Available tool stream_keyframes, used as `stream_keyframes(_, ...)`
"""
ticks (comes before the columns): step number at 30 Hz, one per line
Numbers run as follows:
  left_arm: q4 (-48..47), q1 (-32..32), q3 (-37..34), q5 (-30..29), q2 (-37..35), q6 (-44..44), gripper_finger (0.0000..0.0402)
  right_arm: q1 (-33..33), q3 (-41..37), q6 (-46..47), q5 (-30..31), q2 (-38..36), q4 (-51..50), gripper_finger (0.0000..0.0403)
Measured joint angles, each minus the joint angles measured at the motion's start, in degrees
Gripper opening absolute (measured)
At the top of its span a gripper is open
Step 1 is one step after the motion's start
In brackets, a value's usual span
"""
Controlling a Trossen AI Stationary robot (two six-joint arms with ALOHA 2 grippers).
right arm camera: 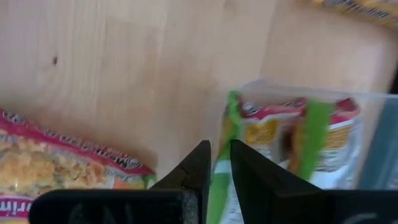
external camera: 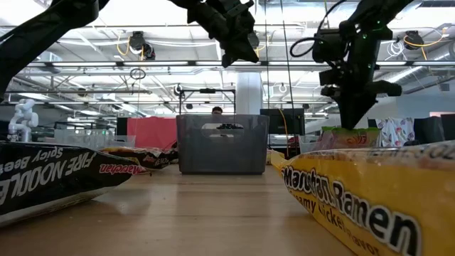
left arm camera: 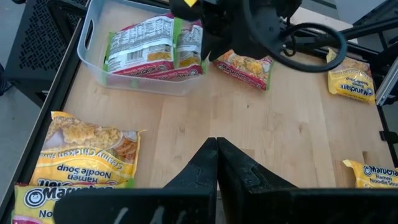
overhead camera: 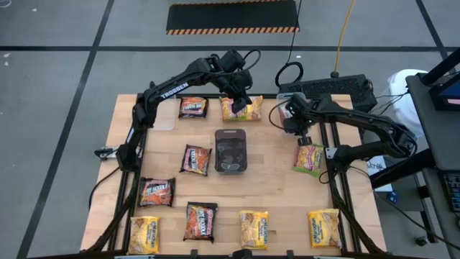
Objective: Sort Maruchan noodles
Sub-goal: Adjust the green noodle pack
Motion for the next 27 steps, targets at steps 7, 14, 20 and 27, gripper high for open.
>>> stream_keyframes(7, 0.02, 0.0, 0.02, -0.02, 0.0, 0.0, 0.0006, 0.0, -1.39, 0.02, 0.25, -0.02, 4.61, 0.0059)
stream_keyframes(14, 0.02, 0.0, 0.01, -0.02, 0.0, -0.04, 0.0006, 0.0, -1.39, -0.84, 4.52, -0.05, 6.83, 0.0059)
stream_keyframes(20, 0.02, 0.0, 0.02, -0.02, 0.0, -0.08, 0.0006, 0.0, -1.39, -1.16, 4.5, -0.07, 7.35, 0.0059)
stream_keyframes(27, 0.02, 0.0, 0.02, -0.01, 0.0, -0.13, 0.0006, 0.0, -1.39, -1.39, 4.51, -0.07, 8.26, 0.0059)
